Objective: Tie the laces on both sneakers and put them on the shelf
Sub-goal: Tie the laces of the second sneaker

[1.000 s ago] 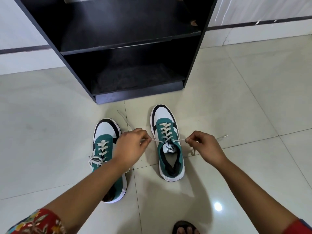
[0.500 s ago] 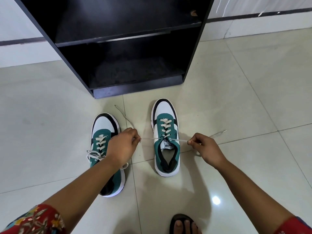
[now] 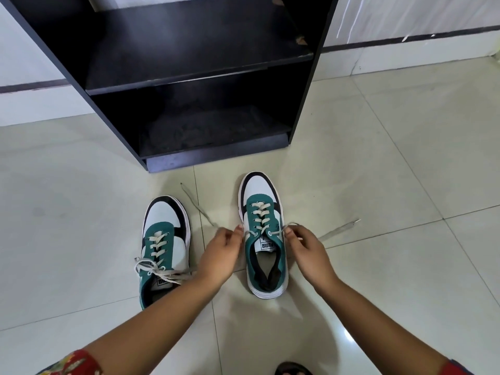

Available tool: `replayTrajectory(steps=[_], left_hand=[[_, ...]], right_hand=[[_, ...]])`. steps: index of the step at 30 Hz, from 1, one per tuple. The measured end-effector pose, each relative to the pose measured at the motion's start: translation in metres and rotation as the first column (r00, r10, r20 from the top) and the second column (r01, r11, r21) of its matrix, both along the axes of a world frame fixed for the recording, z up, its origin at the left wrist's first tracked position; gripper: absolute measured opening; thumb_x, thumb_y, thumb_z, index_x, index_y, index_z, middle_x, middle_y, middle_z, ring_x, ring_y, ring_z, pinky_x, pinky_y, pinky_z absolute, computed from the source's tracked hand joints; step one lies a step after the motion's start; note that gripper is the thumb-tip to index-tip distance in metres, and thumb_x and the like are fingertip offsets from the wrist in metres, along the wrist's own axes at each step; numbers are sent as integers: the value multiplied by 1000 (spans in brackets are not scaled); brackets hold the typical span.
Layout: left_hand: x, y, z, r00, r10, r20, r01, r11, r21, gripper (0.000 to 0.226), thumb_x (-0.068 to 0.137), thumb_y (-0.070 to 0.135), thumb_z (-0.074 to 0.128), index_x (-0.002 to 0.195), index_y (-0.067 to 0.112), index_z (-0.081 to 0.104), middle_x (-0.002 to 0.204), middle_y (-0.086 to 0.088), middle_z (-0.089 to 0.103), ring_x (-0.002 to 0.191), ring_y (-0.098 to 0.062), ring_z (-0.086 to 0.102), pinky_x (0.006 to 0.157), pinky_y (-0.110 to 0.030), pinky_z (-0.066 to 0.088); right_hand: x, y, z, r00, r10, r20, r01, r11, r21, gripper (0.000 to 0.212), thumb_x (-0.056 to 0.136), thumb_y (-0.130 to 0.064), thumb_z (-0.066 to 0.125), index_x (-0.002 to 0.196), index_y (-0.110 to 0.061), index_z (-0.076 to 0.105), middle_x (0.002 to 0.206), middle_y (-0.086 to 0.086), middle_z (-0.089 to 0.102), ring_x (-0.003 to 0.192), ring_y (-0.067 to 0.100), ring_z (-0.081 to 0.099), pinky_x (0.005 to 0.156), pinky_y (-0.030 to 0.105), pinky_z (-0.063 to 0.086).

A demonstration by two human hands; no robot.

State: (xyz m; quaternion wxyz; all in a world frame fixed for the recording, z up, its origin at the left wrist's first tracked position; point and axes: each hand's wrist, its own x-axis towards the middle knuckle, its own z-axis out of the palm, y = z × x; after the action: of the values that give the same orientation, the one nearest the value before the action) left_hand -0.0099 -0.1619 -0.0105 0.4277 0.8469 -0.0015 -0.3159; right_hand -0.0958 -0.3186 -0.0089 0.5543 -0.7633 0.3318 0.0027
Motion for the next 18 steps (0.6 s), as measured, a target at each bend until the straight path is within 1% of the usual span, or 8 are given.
replayTrajectory(steps=[3, 5, 7, 9, 11, 14, 15, 18], left_hand=[[1, -1, 4, 998, 58, 7, -58, 998, -18, 46, 92, 51, 36, 65, 17, 49, 66, -9, 60, 72, -31, 62, 72, -38, 47], [-2, 0, 3, 998, 43, -41, -44, 999, -29, 49, 93, 50, 34, 65, 16, 53, 62, -7, 57, 63, -27, 57, 67, -35, 43], [-6, -2, 4, 999, 2, -35, -3, 1000, -21, 44, 94, 50, 33, 82, 16, 59, 77, -6, 63, 74, -24, 57, 73, -37, 45], [-8, -6, 4, 996, 49, -71, -54, 996, -68, 40, 95, 47, 33, 102, 18, 60, 101, -5, 65, 93, -21, 58, 85, -37, 43], [-7, -13, 12, 960, 146, -237, -191, 965, -179, 37, 96, 45, 34, 110, 21, 58, 111, 0, 61, 101, -14, 56, 92, -33, 39], [-5, -22, 24, 856, 158, -493, -352, 876, -330, 33, 94, 42, 40, 117, 24, 56, 128, 3, 56, 112, -8, 51, 95, -27, 32], [-4, -23, 26, 841, 145, -522, -386, 837, -389, 28, 94, 37, 42, 111, 22, 58, 122, 6, 61, 107, -4, 55, 90, -20, 34], [2, -25, 38, 924, 47, -380, -257, 810, -526, 18, 95, 20, 43, 86, 18, 59, 69, 21, 70, 70, 8, 62, 59, -9, 44]], right_hand=[[9, 9, 1, 984, -163, 65, 142, 958, 247, 11, 92, -20, 54, 91, -16, 64, 102, 2, 66, 78, -8, 60, 66, 3, 44], [11, 14, 1, 976, -202, 77, 172, 941, 293, 12, 89, -16, 58, 77, -16, 61, 109, 14, 63, 91, 8, 63, 76, 9, 46], [12, 15, 0, 980, -174, 94, 147, 959, 241, 21, 90, -14, 56, 71, -20, 62, 110, 17, 60, 101, 20, 60, 87, 17, 45], [13, 15, 2, 985, -142, 97, 119, 971, 207, 25, 93, -13, 50, 74, -20, 65, 108, 11, 57, 100, 12, 57, 85, 5, 41], [16, 13, 3, 989, -113, 91, 98, 982, 162, 27, 95, -13, 46, 77, -20, 65, 105, 6, 53, 96, 3, 53, 80, -3, 36], [17, 11, 2, 997, -23, 71, 18, 997, 73, 29, 96, -13, 43, 76, -24, 62, 98, -3, 48, 99, 8, 50, 86, 3, 35], [17, 11, 1, 997, 0, 71, -3, 999, 38, 31, 95, -12, 43, 75, -26, 61, 96, -5, 47, 102, 11, 49, 89, 9, 36], [18, 9, 3, 994, 50, 95, -44, 997, -71, 23, 95, -15, 44, 81, -20, 62, 97, -2, 53, 105, 17, 49, 95, 27, 38]])
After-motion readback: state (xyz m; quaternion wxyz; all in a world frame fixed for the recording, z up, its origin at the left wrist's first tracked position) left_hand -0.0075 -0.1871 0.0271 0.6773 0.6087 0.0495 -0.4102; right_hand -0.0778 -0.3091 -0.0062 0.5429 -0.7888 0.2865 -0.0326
